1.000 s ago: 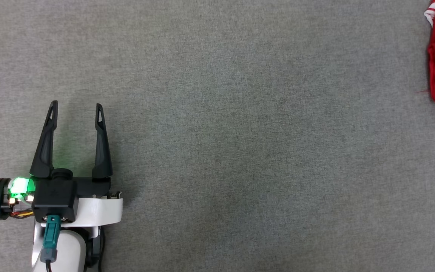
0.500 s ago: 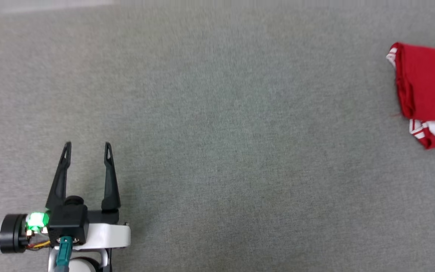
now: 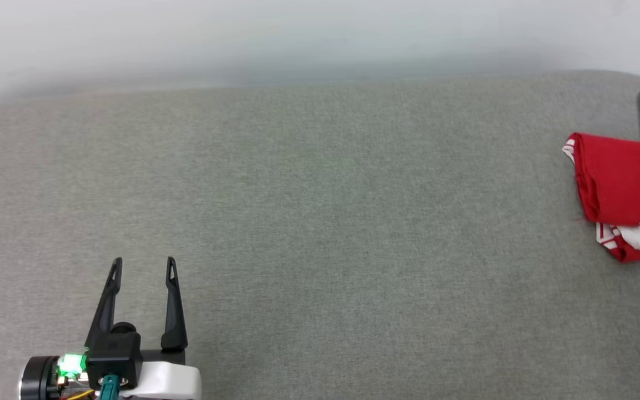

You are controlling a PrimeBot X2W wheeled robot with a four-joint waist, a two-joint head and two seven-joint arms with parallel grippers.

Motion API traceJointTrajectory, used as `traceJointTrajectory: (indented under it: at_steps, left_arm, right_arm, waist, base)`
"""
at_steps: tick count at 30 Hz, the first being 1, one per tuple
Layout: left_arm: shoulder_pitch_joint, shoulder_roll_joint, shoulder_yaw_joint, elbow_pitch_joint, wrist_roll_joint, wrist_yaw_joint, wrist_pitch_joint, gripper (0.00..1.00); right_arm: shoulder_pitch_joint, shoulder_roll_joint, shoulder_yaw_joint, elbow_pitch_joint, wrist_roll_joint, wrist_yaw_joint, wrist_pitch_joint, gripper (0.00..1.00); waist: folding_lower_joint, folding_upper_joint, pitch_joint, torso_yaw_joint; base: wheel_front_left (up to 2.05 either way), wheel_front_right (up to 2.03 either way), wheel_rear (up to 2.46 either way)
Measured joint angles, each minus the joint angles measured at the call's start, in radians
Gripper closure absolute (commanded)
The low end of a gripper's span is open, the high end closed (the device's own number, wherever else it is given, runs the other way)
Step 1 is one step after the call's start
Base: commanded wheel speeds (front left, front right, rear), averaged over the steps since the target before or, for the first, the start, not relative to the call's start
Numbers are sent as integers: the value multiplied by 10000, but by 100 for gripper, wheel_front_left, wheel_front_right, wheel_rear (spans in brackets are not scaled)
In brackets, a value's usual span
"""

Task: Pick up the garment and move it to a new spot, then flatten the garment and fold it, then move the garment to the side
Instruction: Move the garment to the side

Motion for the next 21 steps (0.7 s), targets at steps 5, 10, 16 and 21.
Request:
traceJointTrajectory:
  at_steps: [5,10,16,21]
  left_arm:
    - [84,-84,-2,174,-6,-75,0,0]
    - [309,-161,-2,282,-6,-140,0,0]
    - [498,-265,-31,491,-4,-249,0,0]
    - [665,-267,-52,650,-4,-393,0,0]
  right_arm:
    - [859,1131,-94,-652,-512,0,-855,0]
    - [1979,2027,117,-959,-911,0,-1455,0]
    - [3377,2817,102,-1139,-1164,0,-1578,0]
    - [4202,3039,105,-1097,-1168,-2,-1615,0]
  waist:
    - [0,0,-374,286]
    - [0,0,-701,456]
    - [0,0,-1085,649]
    - [0,0,-1358,717]
  base:
    - [0,0,0]
    - [0,0,0]
    - [0,0,0]
    - [0,0,0]
